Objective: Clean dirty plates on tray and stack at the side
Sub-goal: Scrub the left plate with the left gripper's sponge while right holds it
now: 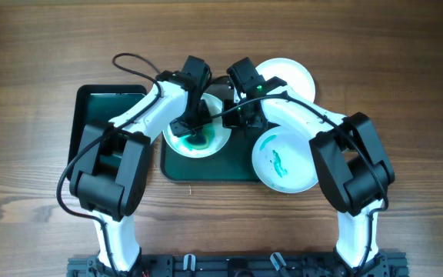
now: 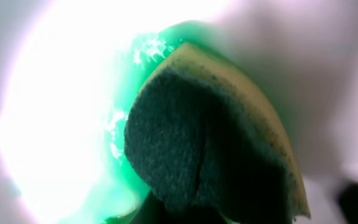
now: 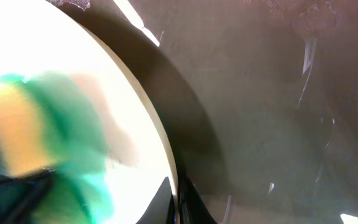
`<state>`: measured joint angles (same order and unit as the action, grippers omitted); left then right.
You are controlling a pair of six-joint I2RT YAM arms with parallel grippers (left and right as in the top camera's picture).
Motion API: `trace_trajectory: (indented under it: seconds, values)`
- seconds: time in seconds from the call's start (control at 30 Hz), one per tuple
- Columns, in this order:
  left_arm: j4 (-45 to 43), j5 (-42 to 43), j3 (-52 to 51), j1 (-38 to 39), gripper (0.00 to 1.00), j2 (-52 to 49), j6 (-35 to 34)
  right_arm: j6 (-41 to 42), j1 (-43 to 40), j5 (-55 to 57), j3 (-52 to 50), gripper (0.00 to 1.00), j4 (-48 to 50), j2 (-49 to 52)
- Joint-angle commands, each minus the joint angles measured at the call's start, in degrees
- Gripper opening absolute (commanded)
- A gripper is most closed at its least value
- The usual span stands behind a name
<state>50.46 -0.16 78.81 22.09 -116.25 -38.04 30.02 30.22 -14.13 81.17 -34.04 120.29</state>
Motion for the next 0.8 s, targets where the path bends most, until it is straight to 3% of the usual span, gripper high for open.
trace_trajectory:
  seconds: [0.0,0.1,0.3,0.37,0.43,0.53,0.6,0.63,0.7,0.77]
  values:
    - [4.7,-14.2,-1.7,-0.7,0.04,-1.5,-10.8,1.4,0.1,0.1,0.9,0.04,-0.2,2.1]
    - [2.8,-6.8,-1.7,0.5,0.04,-1.5,-5.1,0.9,-0.6,-3.5,0.8,0.04,-0.2,2.1]
    - [-7.3,18.4,-1.7,1.8,0.04,-1.5,18.2,-1.6,-4.9,-16.0,-4.4,0.04,4.9,2.2]
    - [-9.8,23.6,-1.7,1.9,0.04,-1.5,21.3,-1.6,-5.1,-16.0,-4.8,0.04,5.4,2.2]
    - [-13.8,19.1,-1.7,1.9,0.04,-1.5,18.3,-1.6,-4.9,-15.9,-4.8,0.04,5.8,2.2]
    - [-14.6,-4.2,-1.7,1.9,0.04,-1.5,5.5,-1.6,-4.9,-15.7,-4.8,0.04,5.7,2.2]
    - [-10.1,-22.5,-1.7,1.9,0.04,-1.5,-5.6,-1.6,-4.9,-15.5,-4.8,0.04,5.5,2.2]
    - [-8.3,-26.5,-1.7,1.9,0.04,-1.5,-7.9,-1.6,-4.9,-15.5,-4.8,0.04,5.5,2.2]
    - [-4.9,-29.4,-1.7,1.9,0.04,-1.5,-9.6,-1.5,-4.9,-15.5,-4.8,0.04,5.8,2.2]
    - [-2.8,-23.1,-1.7,2.0,0.04,-1.5,-7.9,-1.5,-4.9,-15.5,-4.8,0.04,5.9,2.2]
